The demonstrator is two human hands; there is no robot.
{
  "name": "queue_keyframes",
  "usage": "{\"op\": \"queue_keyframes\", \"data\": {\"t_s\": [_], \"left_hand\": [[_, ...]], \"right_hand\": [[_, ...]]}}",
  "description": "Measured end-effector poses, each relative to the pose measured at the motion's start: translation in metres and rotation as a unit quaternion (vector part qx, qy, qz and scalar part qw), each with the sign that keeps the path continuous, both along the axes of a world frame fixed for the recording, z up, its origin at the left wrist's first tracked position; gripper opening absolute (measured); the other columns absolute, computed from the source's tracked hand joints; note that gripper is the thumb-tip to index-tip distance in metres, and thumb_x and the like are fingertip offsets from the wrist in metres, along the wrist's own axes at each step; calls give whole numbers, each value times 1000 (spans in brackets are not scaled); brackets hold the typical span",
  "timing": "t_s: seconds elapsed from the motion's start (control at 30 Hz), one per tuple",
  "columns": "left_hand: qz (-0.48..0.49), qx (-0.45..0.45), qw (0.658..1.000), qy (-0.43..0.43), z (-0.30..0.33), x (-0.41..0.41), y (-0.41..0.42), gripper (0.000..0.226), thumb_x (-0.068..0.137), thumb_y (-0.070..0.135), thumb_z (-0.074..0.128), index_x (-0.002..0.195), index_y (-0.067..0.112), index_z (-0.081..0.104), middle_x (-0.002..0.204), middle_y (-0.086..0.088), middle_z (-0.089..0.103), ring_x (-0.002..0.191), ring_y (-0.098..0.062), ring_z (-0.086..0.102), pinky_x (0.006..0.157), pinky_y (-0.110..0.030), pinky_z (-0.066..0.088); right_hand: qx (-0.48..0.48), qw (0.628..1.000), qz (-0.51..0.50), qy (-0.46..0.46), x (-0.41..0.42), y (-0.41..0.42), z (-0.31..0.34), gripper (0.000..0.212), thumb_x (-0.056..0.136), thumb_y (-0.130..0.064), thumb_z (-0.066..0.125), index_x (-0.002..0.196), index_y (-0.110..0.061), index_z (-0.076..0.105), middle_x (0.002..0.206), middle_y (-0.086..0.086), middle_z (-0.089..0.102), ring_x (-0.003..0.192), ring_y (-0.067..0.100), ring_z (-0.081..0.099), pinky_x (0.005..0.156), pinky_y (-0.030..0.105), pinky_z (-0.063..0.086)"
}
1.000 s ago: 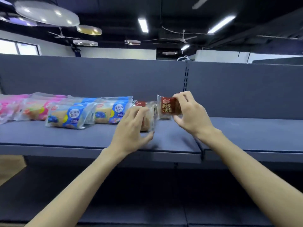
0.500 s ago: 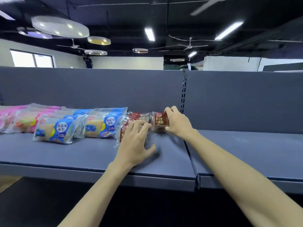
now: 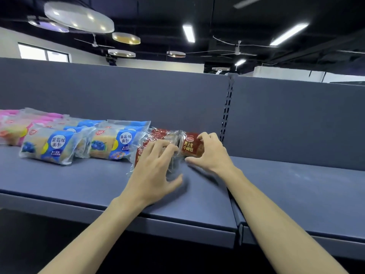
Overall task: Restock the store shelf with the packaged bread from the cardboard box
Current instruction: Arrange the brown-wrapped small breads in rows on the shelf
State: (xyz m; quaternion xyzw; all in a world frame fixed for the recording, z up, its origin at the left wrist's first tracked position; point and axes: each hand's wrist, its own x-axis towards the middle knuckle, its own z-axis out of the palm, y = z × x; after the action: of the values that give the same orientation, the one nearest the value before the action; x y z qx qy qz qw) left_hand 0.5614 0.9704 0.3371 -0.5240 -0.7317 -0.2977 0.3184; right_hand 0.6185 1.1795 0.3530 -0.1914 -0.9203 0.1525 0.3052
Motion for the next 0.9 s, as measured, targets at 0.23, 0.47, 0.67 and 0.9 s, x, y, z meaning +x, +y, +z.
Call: {"op": "queue_keyframes", "data": {"t_s": [0.23,0.47,0.67,0.9], "left_hand": [[-1,1,1000,1,-1,1,0,51,71,41,70,114,18,56,119,2,49,109,-20,43,97,-28,36],[-7,6,1000,0,-1,1,0,50,72,44,67,115,19,56,119,3,49,111,-20,43,98,-27,34],[-16,11,1000,-7,0,2,-1,48,72,47,64,111,20,57,114,6,50,107,-19,44,96,-22,29],[1,19,1000,-3,0,3,-2,50,70,50,64,110,21,59,117,4,50,112,-23,44,98,-31,32]], "right_hand": [[49,999,-19,-9,-2,-6,-3,42,85,-44,69,113,-20,48,112,0,43,93,29,60,85,42,51],[69,997,-36,-18,-9,-11,-4,40,89,-38,67,112,-15,44,113,4,40,90,36,60,80,42,52],[66,997,-40,-27,-9,-12,-3,40,91,-35,67,115,-15,41,116,5,37,90,36,59,71,36,44],[122,991,-47,-19,2,-25,8,42,84,-24,75,110,-13,43,111,4,40,82,32,53,68,36,42]]}}
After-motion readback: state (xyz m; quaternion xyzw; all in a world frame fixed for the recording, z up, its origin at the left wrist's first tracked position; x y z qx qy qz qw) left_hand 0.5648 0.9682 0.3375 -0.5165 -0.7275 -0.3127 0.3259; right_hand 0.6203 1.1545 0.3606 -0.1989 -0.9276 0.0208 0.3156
